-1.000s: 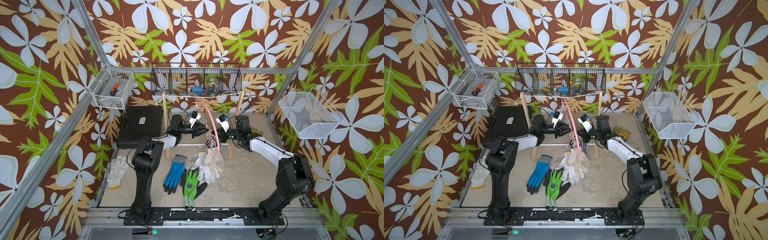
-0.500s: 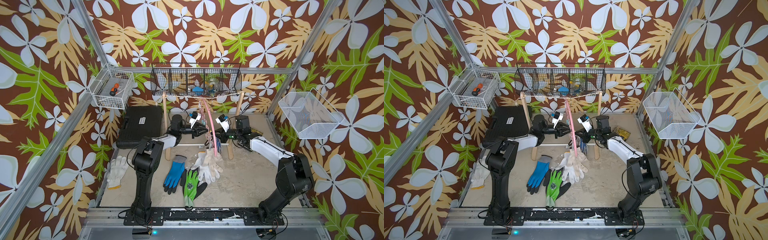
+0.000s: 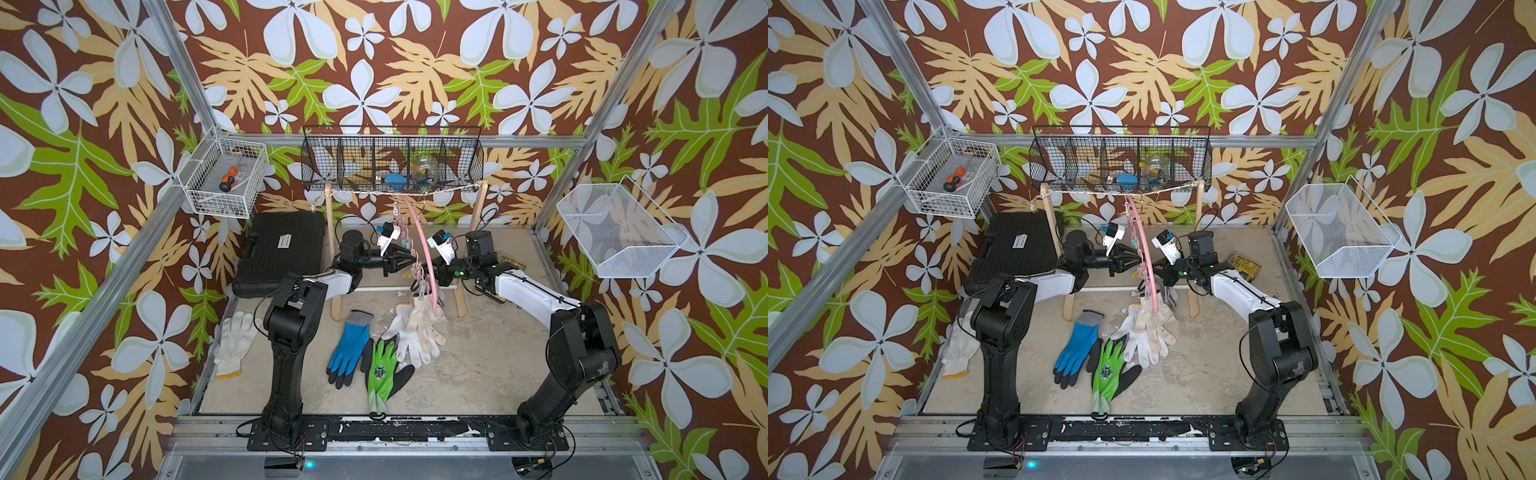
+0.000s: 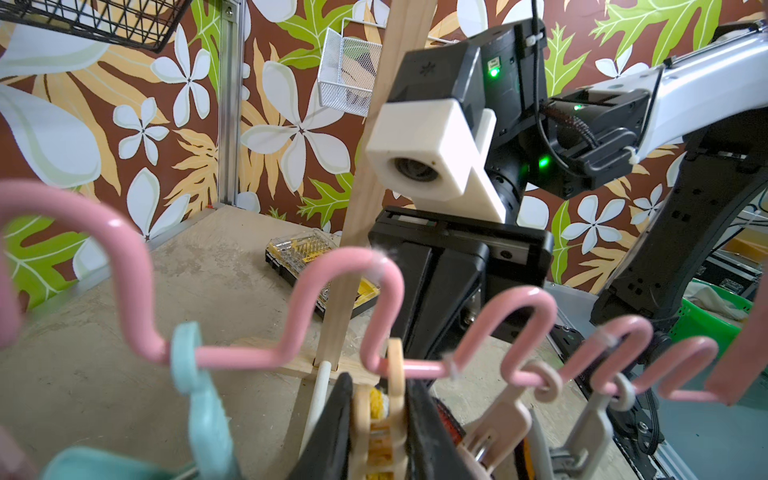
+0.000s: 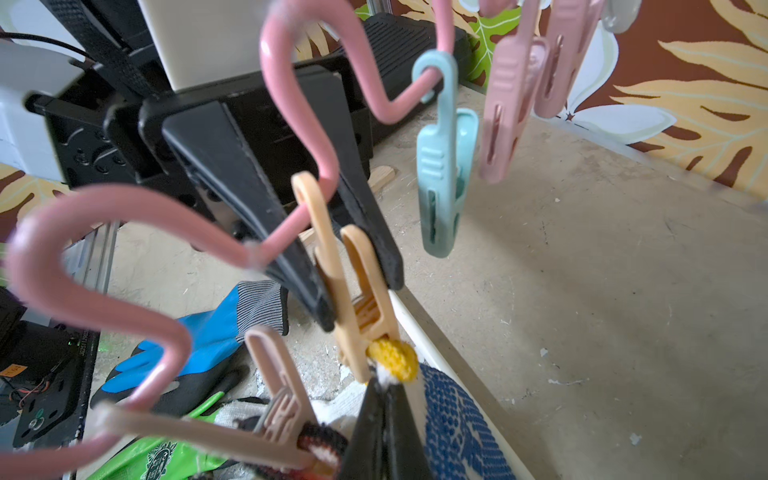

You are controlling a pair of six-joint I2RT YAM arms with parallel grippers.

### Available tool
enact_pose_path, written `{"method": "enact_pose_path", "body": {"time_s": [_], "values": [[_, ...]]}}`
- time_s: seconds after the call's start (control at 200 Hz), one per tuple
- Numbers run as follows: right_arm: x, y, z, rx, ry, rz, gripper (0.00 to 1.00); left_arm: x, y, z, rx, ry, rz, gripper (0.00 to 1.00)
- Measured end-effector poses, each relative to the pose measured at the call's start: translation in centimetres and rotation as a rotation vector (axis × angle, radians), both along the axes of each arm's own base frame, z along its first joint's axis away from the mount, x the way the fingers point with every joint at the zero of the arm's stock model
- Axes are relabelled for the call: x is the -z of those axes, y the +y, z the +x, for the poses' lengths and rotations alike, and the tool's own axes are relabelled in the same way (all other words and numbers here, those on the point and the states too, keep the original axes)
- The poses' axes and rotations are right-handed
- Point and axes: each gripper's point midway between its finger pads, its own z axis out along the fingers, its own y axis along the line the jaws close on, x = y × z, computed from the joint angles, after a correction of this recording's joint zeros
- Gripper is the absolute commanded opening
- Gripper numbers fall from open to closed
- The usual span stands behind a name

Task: Clip the gloves onto a hanger to dry
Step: Clamp the glove onto the hanger.

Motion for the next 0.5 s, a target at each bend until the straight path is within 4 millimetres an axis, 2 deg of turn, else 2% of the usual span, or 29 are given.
{"method": "enact_pose_path", "body": {"time_s": [0.31,0.495], "values": [[-0.72,0.1,-0.42,-0.006,0.001,0.026,0.0,0.48,0.01,0.19,-0.012,-0.006,0.013,0.07],[-0.77,-0.19,-0.46,-0.005,0.002,0.034,0.0,0.64,0.02,0.18,-0.013,-0.021,0.026,0.11]]}}
